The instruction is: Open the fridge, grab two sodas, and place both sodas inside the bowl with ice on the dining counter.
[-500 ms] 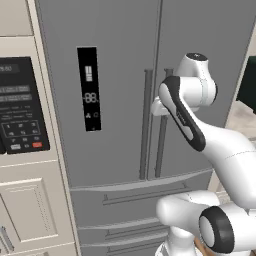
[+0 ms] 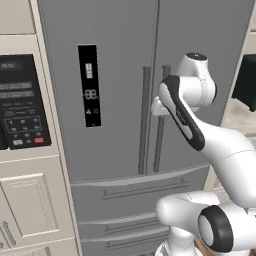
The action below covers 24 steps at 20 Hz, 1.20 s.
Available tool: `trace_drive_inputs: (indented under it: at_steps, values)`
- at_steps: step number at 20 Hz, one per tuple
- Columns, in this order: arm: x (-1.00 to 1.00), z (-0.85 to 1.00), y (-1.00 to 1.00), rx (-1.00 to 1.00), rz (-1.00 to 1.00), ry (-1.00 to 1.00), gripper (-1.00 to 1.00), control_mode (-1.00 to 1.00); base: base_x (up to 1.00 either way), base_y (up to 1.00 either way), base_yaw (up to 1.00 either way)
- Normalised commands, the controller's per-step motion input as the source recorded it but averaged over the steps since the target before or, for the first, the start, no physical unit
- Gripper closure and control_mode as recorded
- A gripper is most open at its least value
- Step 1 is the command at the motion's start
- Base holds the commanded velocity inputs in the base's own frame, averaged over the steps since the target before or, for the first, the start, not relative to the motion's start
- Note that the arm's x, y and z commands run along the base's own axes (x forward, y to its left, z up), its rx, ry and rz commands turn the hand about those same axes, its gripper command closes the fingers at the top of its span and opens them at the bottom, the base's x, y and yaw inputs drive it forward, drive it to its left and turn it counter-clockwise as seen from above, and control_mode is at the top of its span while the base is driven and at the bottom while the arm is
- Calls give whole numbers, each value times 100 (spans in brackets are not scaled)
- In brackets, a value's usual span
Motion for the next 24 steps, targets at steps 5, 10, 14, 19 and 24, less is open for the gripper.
trace_drive_inputs:
  at_steps: [5, 10, 14, 19, 24]
  values:
    - [0, 0, 0, 0, 0, 0, -100, 100, -65, 12, -2]
    - [0, 0, 0, 0, 0, 0, -100, 100, -32, 5, -1]
    - [0, 0, 0, 0, 0, 0, -100, 100, -17, 0, 0]
    - [20, -6, 0, 3, 1, -18, -100, -100, 0, 0, 0]
    - [42, 10, 6, 1, 1, -31, -100, -100, 0, 0, 0]
